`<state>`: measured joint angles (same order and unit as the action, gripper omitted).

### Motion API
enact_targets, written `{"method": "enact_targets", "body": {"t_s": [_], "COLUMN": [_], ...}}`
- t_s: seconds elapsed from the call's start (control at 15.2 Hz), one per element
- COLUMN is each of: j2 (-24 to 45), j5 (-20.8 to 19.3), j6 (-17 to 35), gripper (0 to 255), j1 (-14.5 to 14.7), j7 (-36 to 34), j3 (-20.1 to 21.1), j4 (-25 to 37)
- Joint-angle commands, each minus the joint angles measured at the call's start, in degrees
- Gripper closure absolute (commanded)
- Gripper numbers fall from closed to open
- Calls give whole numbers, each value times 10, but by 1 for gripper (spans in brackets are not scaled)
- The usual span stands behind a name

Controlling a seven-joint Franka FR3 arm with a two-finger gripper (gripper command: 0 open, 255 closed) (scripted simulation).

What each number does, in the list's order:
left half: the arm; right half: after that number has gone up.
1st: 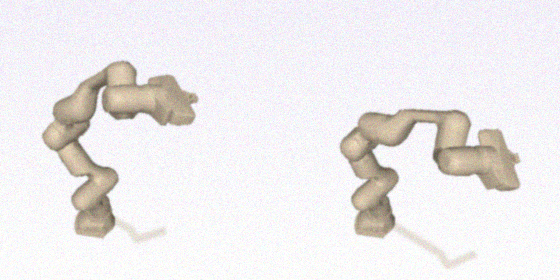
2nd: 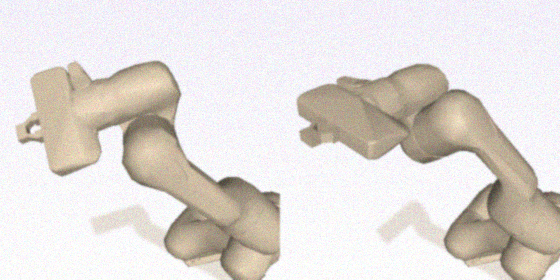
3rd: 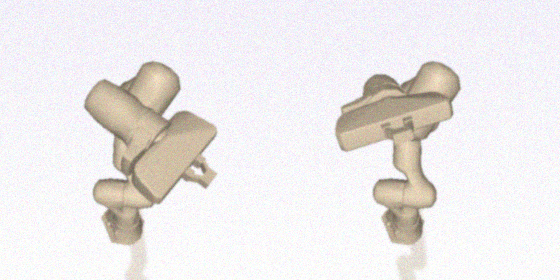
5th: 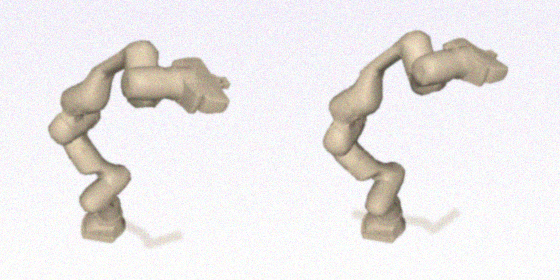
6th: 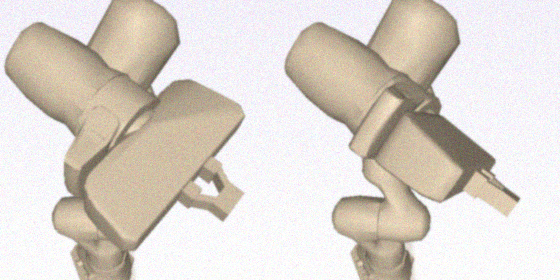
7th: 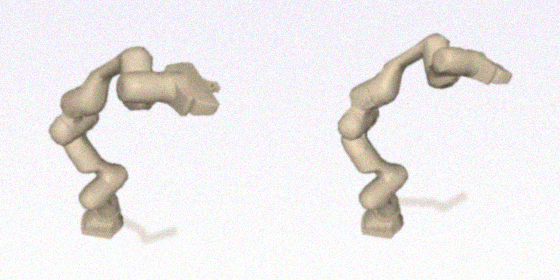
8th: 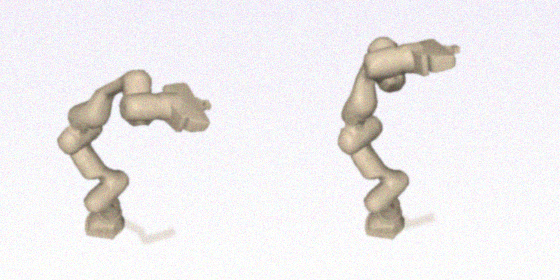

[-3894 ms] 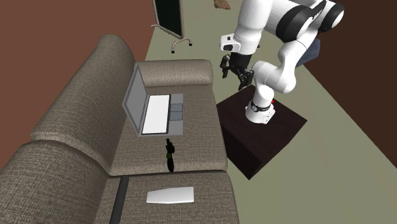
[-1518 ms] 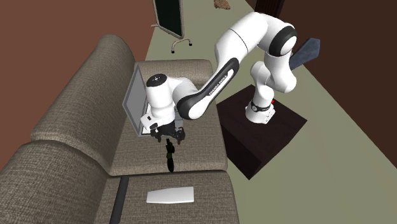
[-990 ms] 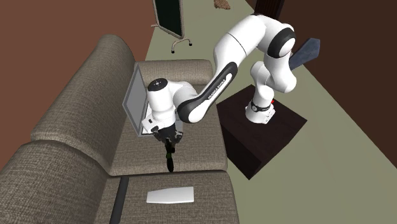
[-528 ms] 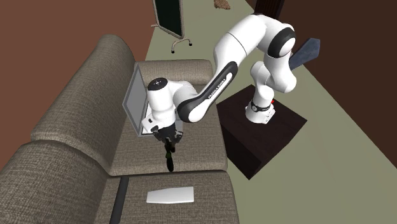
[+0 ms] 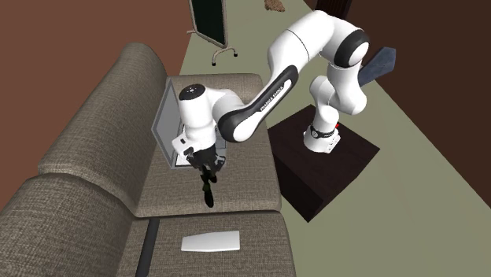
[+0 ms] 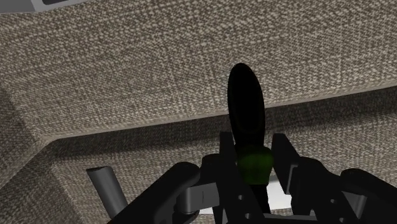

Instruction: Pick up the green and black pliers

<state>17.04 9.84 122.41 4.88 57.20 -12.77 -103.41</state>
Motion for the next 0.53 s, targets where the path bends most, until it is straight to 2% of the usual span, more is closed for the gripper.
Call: {"method": "enact_targets", "body": {"t_s": [0.0, 0.46], "j2": [-6, -19], "j5": [-3, -8], "j6": [-14, -49], "gripper": [255, 255], "j1": [0, 1], "j7": [-3, -9], "j3": [-1, -3], "j4": [9, 32]}}
